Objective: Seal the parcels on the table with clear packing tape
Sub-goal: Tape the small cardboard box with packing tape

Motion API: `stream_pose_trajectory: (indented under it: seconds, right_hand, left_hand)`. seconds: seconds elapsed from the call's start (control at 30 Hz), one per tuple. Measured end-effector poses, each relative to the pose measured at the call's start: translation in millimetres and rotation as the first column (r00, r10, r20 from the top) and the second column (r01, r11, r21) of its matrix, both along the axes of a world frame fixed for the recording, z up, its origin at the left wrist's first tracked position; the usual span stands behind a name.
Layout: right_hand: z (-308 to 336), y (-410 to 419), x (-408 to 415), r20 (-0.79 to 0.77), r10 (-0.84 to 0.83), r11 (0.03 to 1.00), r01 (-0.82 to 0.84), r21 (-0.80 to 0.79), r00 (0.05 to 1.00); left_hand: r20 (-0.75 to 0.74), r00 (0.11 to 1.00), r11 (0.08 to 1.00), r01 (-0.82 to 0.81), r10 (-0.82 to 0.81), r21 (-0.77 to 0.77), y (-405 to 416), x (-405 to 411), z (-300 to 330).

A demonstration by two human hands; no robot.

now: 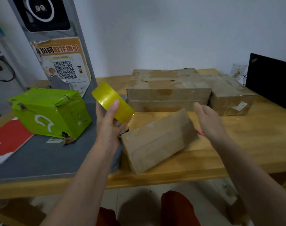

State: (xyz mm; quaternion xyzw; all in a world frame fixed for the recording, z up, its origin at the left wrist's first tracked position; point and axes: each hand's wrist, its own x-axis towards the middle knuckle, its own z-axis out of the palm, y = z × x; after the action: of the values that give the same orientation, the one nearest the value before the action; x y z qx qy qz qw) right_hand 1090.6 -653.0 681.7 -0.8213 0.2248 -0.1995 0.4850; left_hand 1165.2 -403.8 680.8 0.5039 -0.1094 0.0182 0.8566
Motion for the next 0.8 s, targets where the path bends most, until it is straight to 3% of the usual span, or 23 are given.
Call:
stream_pose_trajectory:
  seconds: [0.03, 0.1, 0.13, 0.3, 0.43, 0.53, 0.6, 0.63, 0.7, 0.77, 0.8]
  right_hand:
    - [1.6, 10.2, -3.4, 0.026, 0.109, 0.990, -0.107, -0.091, 0.994]
    - [-1.9, 29.4, -6.4, -0.141, 0.310, 0.922, -0.334, -0.194, 0.940]
    - [-6.2, 35.2, -5.3, -0.222, 0.336, 0.896, -0.384, -0.226, 0.915]
    - [-5.4, 34.1, 0.4, -0.270, 0.247, 0.931, -0.305, -0.199, 0.930]
    - [-5.8, 29.0, -4.4, -0.332, 0.119, 0.923, -0.228, -0.310, 0.936]
    - [-17.9, 41.7, -9.9, -0.263, 0.030, 0.832, -0.170, -0.529, 0.964]
    - [-20.4, 50.8, -13.6, -0.261, 0.138, 0.745, -0.274, -0.608, 0.955]
    - [-16.6, 52.6, -15.6, -0.327, 0.249, 0.705, -0.402, -0.584, 0.912]
    - [-1.2, 52.7, -19.5, -0.524, 0.457, 0.579, -0.687, -0.439, 0.719]
    - [14.5, 53.1, -18.5, -0.691, 0.505, 0.419, -0.847, -0.327, 0.517]
    - [20.1, 54.3, -15.3, -0.740, 0.482, 0.362, -0.876, -0.320, 0.469]
  left_hand:
    - [-0.018, 1.000, 1.000, -0.020, 0.020, -0.020, -0.5, 0.4, -0.6]
    - [-0.048, 0.997, 0.997, -0.058, 0.055, -0.048, -1.5, 1.9, -0.9]
    - [-0.060, 0.996, 0.996, -0.075, 0.071, -0.056, -2.3, 2.6, -1.2]
    - [-0.099, 0.987, 0.986, -0.135, 0.125, -0.102, -6.3, 6.4, -11.4]
    - [-0.223, 0.971, 0.976, -0.131, 0.090, -0.175, -15.5, 6.7, -18.8]
    - [-0.256, 0.965, 0.980, -0.107, 0.061, -0.170, -24.0, 4.7, -23.3]
    - [-0.278, 0.960, 0.980, -0.096, 0.045, -0.172, -26.6, 5.4, -27.0]
    - [-0.281, 0.959, 0.981, -0.088, 0.037, -0.171, -26.8, 5.9, -28.7]
    - [-0.268, 0.963, 0.986, -0.063, 0.019, -0.156, -25.0, 7.5, -31.1]
    - [-0.254, 0.967, 0.991, -0.045, 0.013, -0.123, -23.4, 8.0, -33.1]
    - [-0.254, 0.967, 0.993, -0.038, 0.010, -0.108, -22.9, 7.5, -33.8]
